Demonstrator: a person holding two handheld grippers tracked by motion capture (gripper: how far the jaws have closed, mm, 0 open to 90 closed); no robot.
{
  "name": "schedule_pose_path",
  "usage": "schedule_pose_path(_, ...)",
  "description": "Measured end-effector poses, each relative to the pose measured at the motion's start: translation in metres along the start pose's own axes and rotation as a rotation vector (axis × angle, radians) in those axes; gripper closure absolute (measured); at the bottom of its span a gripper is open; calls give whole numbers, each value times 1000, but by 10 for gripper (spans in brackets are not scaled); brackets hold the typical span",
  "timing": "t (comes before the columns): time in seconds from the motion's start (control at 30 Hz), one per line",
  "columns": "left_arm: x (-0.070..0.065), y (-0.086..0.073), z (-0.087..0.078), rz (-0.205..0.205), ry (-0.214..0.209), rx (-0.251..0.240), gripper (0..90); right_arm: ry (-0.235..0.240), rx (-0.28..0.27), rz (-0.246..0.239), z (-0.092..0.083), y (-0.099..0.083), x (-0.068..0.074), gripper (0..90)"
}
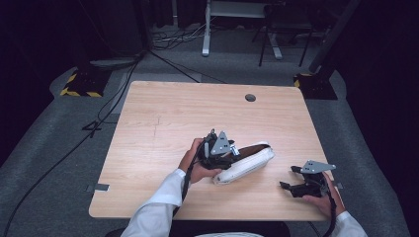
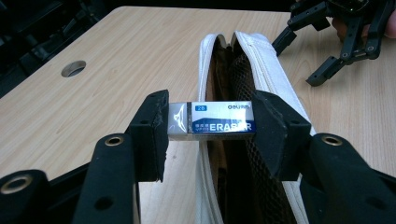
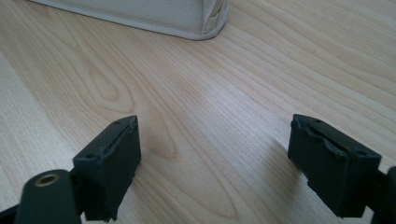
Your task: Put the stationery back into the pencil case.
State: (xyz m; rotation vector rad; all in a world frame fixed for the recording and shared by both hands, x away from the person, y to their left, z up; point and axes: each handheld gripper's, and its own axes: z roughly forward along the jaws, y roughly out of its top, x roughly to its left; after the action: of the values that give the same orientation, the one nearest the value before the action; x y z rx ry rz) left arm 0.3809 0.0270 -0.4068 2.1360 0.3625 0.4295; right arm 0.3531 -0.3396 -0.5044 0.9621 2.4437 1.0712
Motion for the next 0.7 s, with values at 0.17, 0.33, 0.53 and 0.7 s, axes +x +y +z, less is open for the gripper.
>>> schedule_pose_path(0.17,-2,2,5,20,7,10,484,1,0,0,0,0,0,176)
schedule_pose_path(0.33,-6,5,10,55,35,25,484,-1,0,-1,0,0,0,176)
schedule_pose_path(0.53,-6,5,15,83,51,40,483,0,0,0,0,0,0,176)
schedule_pose_path(0.7,-7,4,15,72,51,33,483,-1,-1,-1,0,0,0,176)
